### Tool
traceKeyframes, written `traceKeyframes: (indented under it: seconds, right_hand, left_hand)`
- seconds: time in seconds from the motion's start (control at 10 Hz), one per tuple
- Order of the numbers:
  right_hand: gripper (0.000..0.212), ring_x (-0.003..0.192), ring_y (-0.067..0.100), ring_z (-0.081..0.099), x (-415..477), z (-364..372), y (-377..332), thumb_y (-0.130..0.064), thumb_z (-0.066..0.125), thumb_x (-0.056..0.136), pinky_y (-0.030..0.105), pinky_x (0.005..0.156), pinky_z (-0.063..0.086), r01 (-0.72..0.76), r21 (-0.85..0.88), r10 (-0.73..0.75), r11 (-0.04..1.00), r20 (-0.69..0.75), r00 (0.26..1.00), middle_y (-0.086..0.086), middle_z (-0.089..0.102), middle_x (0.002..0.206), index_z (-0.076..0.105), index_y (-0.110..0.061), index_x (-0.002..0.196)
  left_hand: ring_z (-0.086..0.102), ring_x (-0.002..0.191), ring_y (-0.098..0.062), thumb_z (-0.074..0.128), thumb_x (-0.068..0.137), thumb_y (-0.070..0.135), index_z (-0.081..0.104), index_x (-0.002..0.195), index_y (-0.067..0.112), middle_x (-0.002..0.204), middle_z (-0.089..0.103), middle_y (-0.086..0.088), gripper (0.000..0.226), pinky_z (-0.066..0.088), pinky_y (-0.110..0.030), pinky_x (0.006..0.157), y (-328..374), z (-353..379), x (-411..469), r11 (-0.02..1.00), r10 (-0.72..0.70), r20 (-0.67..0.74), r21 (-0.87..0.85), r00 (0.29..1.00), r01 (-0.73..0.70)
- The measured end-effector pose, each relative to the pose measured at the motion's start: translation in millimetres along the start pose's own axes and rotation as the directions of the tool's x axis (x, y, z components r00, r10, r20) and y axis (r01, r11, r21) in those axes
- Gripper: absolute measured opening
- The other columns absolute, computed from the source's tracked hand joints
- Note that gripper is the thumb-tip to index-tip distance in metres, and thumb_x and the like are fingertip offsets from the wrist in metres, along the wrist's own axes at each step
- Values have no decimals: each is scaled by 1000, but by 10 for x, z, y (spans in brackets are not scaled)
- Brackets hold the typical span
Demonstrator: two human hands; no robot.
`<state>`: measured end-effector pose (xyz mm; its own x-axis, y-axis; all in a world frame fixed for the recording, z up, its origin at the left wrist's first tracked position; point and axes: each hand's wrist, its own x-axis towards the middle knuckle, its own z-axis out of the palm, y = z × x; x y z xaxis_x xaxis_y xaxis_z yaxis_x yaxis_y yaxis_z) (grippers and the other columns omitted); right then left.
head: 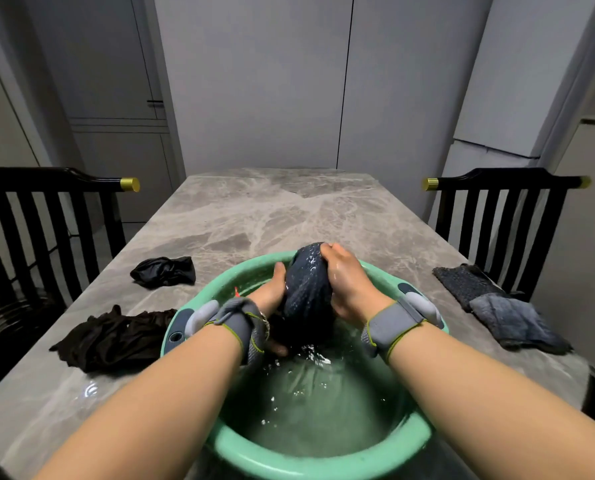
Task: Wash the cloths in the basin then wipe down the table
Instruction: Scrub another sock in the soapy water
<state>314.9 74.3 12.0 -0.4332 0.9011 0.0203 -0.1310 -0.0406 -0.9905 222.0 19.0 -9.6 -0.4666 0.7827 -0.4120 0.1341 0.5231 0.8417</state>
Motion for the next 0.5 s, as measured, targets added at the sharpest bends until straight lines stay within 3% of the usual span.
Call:
traceKeyframes:
  seconds: [0.1, 0.2, 0.3, 0.4, 0.5]
  right_hand:
    - [15, 87, 19, 51, 49, -14, 26, -23, 41, 99, 33, 85, 41, 48, -62, -50, 997, -38, 998, 5, 53, 87, 48, -11, 92]
    - [37, 102, 19, 53, 16, -11, 130, -36, 56, 91, 29, 92, 41, 146, -382, -119, 912, 93, 989, 7, 53, 108, 34, -16, 112]
    - [43, 106, 21, 54, -97, 96, 193, -35, 62, 87, 25, 91, 40, 257, -436, -192, 862, 188, 963, 13, 53, 119, 37, -16, 117]
    - [43, 89, 18, 53, -192, 167, 193, -42, 57, 82, 22, 75, 36, 410, -517, -371, 751, 183, 910, 10, 59, 108, 48, -13, 111]
    - [36, 83, 23, 52, -283, 165, 153, -48, 46, 78, 24, 68, 32, 516, -586, -497, 624, 212, 841, 5, 55, 93, 48, -15, 93]
  left_hand:
    - [60, 90, -29, 23, 94, 62, 58, 97, 17, 96, 63, -12, 58, 47, -46, 82, 62, 4, -118, 950, -40, 139, -301, 989, 81]
    - [60, 110, -39, 34, 95, 51, 57, 119, 1, 122, 60, -24, 59, 47, -46, 97, 74, -6, -9, 953, 138, -96, -258, 986, -159]
    - [56, 119, -36, 31, 102, 35, 56, 121, -7, 128, 56, -27, 53, 42, -43, 105, 94, -69, -4, 925, 200, -241, -274, 950, -264]
    - [52, 122, -40, 26, 103, 35, 49, 129, -8, 131, 52, -30, 55, 42, -47, 105, 66, -98, -3, 926, 222, -208, -261, 953, -272]
    - [48, 127, -39, 25, 104, 26, 42, 135, -6, 137, 47, -28, 48, 45, -33, 92, 25, -88, 21, 931, 178, -144, -296, 974, -214]
